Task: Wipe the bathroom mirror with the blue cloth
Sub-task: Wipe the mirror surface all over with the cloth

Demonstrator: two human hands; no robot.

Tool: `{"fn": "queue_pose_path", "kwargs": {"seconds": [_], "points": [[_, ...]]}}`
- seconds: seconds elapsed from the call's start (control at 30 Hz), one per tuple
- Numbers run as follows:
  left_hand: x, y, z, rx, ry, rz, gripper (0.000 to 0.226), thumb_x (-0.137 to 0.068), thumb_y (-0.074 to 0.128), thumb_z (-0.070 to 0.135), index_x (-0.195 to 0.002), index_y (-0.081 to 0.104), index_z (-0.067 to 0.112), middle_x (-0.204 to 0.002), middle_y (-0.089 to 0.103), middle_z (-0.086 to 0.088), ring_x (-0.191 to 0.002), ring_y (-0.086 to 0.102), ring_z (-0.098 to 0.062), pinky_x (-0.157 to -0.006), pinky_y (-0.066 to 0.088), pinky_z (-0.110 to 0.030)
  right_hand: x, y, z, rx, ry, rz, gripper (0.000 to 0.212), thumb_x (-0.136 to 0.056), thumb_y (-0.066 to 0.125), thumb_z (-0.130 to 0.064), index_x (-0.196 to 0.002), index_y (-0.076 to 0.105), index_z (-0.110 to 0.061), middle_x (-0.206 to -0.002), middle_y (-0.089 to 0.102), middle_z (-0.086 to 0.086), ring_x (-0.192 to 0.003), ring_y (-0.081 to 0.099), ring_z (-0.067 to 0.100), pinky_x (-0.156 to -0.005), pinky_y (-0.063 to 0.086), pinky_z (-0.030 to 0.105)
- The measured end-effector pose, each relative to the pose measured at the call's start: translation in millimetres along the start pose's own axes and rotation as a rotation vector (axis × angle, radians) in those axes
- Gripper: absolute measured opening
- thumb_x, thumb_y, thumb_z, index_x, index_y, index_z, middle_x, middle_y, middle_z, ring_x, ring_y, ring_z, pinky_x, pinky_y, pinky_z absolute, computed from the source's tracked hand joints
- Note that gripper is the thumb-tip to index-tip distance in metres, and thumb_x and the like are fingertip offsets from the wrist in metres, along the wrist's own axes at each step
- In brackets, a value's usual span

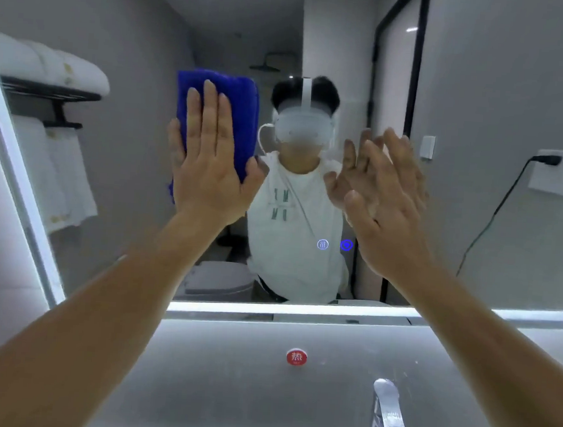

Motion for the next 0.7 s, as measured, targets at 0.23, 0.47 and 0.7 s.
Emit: {"fn": "queue_pose_path", "kwargs": {"seconds": [0.23, 0.47, 0.7], "points": [[159, 25, 20, 0.088, 0.192, -0.089, 0.07, -0.098, 0.036, 0.042, -0.156, 0.015, 0.008, -0.164, 0.009, -0.008, -0.151, 0.014, -0.031, -0.119, 0.017, -0.056, 34, 4, 15, 0.009, 0.056, -0.046, 0.054, -0.094, 0.045, -0.027, -0.144, 0.044, -0.008, -0.156, 0.032, 0.012, -0.146, 0.026, 0.033, -0.115, 0.025, 0.056], [237, 31, 32, 0.07, 0.436, -0.163, 0.08, -0.085, 0.049, 0.031, -0.156, 0.016, 0.01, -0.165, 0.009, -0.005, -0.15, 0.016, -0.027, -0.119, 0.017, -0.052, 56, 35, 0, -0.011, 0.014, -0.166, 0.061, -0.09, 0.045, -0.027, -0.15, 0.035, -0.016, -0.162, 0.019, 0.002, -0.15, 0.01, 0.019, -0.119, 0.018, 0.05], [203, 23, -23, 0.104, 0.841, -0.255, 0.073, -0.09, 0.042, 0.032, -0.156, 0.017, 0.013, -0.164, 0.014, -0.002, -0.151, 0.014, -0.022, -0.122, 0.009, -0.047, 57, 59, -34, -0.001, -0.063, -0.204, 0.065, -0.091, 0.038, -0.03, -0.153, 0.024, -0.017, -0.163, 0.014, 0.005, -0.151, 0.004, 0.019, -0.118, 0.017, 0.057]]}}
Point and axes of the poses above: each hand's wrist, its own x-axis away from the middle knuckle, its own y-axis out of the palm, z = x × y, the point moved 6 cm from there along -x, towards the middle knuckle
